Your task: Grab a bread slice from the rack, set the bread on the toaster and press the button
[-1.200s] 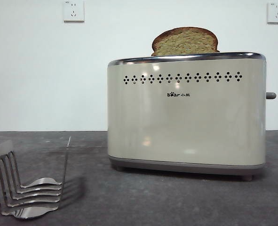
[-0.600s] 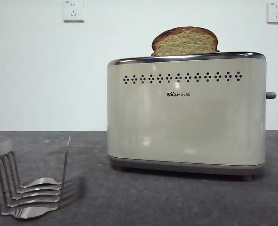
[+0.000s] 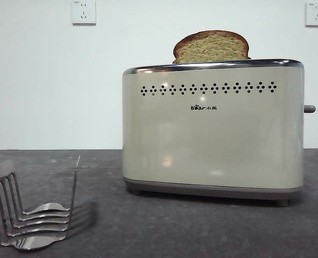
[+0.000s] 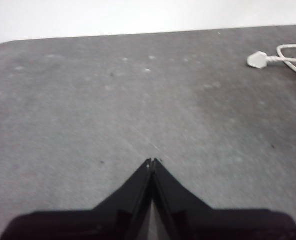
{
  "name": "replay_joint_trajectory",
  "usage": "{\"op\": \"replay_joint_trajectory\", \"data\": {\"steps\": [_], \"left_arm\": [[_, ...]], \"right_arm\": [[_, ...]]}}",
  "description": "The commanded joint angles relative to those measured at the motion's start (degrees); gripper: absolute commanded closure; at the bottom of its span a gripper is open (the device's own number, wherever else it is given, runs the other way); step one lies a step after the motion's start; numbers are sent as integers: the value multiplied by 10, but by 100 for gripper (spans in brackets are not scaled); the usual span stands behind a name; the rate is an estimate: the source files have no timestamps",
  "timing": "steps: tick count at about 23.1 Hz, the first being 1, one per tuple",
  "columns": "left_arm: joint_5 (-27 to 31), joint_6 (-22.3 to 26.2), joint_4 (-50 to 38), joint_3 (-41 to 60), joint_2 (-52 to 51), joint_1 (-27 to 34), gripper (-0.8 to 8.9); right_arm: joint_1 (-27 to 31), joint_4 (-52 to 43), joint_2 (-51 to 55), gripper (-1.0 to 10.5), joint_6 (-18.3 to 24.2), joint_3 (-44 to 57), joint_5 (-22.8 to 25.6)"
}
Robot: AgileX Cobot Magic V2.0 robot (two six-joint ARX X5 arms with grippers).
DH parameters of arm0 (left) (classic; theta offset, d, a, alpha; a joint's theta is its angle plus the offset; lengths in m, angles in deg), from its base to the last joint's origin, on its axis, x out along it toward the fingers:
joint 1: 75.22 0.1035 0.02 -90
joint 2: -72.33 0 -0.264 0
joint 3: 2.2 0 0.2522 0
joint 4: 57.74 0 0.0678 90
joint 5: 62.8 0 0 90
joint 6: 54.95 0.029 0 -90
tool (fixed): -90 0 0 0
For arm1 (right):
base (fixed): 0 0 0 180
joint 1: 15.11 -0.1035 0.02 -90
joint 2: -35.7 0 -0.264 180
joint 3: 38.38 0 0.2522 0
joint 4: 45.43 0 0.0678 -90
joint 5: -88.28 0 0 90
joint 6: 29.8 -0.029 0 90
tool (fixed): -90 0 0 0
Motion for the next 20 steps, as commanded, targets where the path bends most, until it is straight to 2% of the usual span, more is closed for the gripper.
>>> {"op": "replay_joint_trajectory", "data": {"steps": [1, 20], "left_arm": [[0, -7, -17, 15, -14, 17, 816], [4, -9, -42, 23, -14, 23, 816]], "right_arm": [[-2, -4, -5, 947, 4, -1, 2], [-2, -6, -5, 947, 4, -1, 2]]}}
